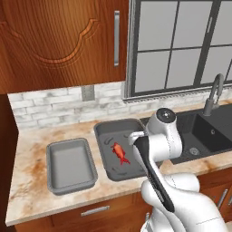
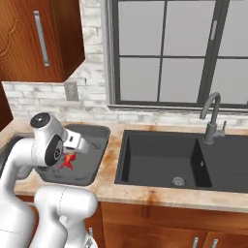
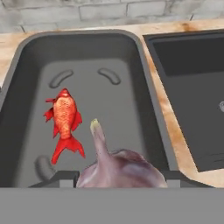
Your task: Place one garlic and one fish in each tupperware on the nearby counter, to pack two identical lunches.
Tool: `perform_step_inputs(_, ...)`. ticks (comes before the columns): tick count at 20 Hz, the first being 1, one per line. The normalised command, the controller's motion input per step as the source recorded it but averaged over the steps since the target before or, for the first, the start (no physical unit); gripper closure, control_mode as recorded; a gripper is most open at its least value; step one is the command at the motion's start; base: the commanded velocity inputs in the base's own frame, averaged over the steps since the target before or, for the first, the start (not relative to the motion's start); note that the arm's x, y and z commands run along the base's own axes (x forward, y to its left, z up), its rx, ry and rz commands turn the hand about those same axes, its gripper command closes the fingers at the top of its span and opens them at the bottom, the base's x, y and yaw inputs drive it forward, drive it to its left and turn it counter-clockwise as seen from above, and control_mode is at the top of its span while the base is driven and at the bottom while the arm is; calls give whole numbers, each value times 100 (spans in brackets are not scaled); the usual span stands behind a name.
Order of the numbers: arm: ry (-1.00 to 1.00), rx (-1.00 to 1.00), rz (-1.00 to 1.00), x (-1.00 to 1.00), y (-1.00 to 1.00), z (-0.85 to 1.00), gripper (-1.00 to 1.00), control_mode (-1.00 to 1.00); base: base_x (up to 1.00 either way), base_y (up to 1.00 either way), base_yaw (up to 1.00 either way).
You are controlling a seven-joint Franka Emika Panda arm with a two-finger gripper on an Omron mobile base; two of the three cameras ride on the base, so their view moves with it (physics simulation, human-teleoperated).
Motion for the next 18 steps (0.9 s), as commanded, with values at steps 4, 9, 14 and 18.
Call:
perform_step_inputs(4, 7, 0, 0, 40, 8, -40, 100, -100, 0, 0, 0)
perform_step_inputs(9, 6, 0, 0, 41, 0, -35, 100, -100, 0, 0, 0)
perform_step_inputs(14, 5, 0, 0, 48, 7, -34, 100, -100, 0, 0, 0)
perform_step_inputs(18, 8, 0, 0, 29, 1, -34, 100, -100, 0, 0, 0)
